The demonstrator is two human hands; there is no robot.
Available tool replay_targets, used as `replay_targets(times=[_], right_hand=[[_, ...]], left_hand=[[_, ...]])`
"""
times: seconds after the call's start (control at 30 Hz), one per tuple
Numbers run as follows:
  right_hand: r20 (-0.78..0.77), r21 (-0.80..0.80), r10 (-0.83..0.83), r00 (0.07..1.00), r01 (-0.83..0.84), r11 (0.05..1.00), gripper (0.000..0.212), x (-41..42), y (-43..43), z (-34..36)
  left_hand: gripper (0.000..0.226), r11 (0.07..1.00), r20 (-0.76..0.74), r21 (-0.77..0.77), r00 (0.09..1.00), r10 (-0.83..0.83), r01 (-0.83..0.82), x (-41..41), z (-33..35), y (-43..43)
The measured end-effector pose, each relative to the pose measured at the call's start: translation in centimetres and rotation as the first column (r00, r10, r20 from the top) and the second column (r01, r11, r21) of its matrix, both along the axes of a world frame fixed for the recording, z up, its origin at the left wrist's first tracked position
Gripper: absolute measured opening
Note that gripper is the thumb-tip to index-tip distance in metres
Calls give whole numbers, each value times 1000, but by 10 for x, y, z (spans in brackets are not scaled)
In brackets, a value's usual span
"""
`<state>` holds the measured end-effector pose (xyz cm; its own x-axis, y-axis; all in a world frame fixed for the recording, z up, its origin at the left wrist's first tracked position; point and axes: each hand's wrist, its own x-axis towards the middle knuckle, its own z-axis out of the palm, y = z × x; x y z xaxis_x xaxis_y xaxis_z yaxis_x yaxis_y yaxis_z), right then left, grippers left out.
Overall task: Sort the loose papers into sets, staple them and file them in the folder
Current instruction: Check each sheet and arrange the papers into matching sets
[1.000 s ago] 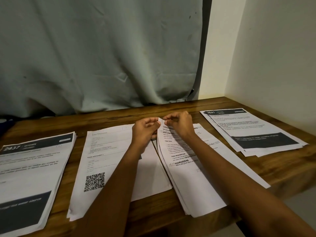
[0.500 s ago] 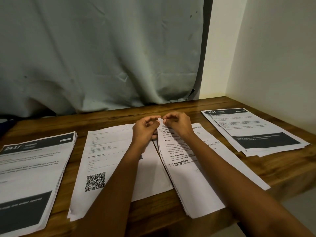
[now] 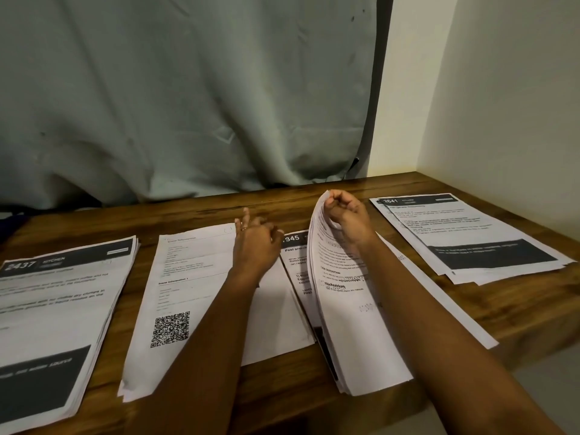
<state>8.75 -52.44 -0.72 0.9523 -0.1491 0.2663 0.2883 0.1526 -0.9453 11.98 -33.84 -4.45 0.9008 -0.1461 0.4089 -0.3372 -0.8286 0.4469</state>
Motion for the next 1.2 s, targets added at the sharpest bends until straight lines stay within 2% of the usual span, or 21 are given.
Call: replay_targets(times=[0.1, 0.17, 0.23, 0.33, 0.43, 0.53, 0.63, 0.83, 0.93, 1.2], right_hand=[[-26, 86, 14, 1000, -11, 996, 9, 2, 0, -2], [-45, 61, 16, 999, -13, 998, 8, 2, 1, -3], [-48, 31, 6, 999, -5, 1000, 8, 2, 2, -3], [-35, -18, -14, 999, 13, 1000, 9, 1, 4, -3], [-40, -50, -8, 999, 6, 999, 10, 3, 4, -4], [-24, -60, -10, 1000, 9, 998, 13, 5, 5, -4], [33, -113, -35, 999, 39, 993, 10, 3, 7, -3], [103, -277, -33, 994, 60, 959, 5, 8, 6, -9], [113, -285, -27, 993, 58, 957, 8, 10, 7, -12], [161, -377, -18, 987, 78, 923, 8, 10, 10, -14]], left_hand=[[54, 973, -30, 228, 999, -22, 28, -1, 1, 0], [61, 959, -54, 281, 998, -13, 28, -1, 0, -1], [57, 974, -68, 224, 997, -21, 35, -1, -1, -3], [44, 998, -99, 29, 994, -52, 56, 0, -2, -5], [29, 992, -51, -117, 997, -57, 51, 0, -2, -8], [12, 953, -14, -294, 997, -78, 70, -4, 1, -10], [13, 896, 6, -438, 997, -77, 72, -7, 3, -10], [19, 909, 112, -412, 993, -19, 64, -10, 6, -10], [20, 924, 152, -379, 988, 13, 46, -10, 7, -12], [25, 937, 108, -338, 993, -56, 90, -3, 2, -15]])
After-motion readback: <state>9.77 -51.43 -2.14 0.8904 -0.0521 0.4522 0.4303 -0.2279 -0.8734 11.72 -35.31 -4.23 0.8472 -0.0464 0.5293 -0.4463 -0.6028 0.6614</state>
